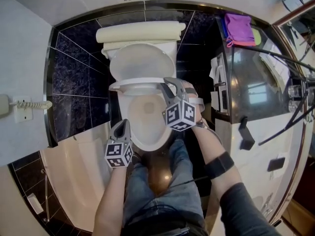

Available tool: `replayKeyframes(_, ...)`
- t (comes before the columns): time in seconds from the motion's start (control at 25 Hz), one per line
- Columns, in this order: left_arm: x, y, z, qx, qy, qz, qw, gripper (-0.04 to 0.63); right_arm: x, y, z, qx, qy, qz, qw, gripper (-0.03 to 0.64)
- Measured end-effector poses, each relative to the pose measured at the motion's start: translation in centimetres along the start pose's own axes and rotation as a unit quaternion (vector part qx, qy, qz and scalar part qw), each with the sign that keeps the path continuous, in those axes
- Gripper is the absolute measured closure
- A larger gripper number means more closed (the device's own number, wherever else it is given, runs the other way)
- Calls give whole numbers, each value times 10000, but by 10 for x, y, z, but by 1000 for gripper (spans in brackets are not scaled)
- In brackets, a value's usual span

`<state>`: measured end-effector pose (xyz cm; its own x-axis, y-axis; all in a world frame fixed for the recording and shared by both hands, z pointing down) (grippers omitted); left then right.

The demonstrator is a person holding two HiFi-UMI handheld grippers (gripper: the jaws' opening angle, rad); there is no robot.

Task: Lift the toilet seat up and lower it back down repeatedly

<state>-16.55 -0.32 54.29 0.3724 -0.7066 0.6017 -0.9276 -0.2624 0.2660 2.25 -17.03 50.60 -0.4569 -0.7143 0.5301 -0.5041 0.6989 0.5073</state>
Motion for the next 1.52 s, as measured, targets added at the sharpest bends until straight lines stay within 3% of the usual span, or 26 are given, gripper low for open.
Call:
replayKeyframes(0.32,3,-3,-14,174,69,-245,9995,595,-46,51,-16,-263,17,-133,9996,531)
replayKeyframes(0.88,-4,-7,-44,247,59,-510,9984,595,-99,137,-47,-899,237,54,9957,529)
replayKeyframes(1.4,-17,-11,-119,62,456,-601,9971,595,-132,205,-82,-1002,680,351,9920,520)
replayKeyframes(1.52,-17,-11,-132,10,517,-577,9970,595,-145,217,-90,-942,668,399,9925,568)
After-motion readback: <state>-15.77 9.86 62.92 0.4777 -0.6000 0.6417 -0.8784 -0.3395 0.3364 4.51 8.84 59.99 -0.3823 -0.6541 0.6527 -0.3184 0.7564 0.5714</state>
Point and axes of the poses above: the fingertips, and each gripper's own axes: x forward along the fingers, y to its left, z out of its top, the point moved 6 cm from there along -x, backward along the fingers, and after that the axes turned 7 degrees about -z, right-handed, at the moved point
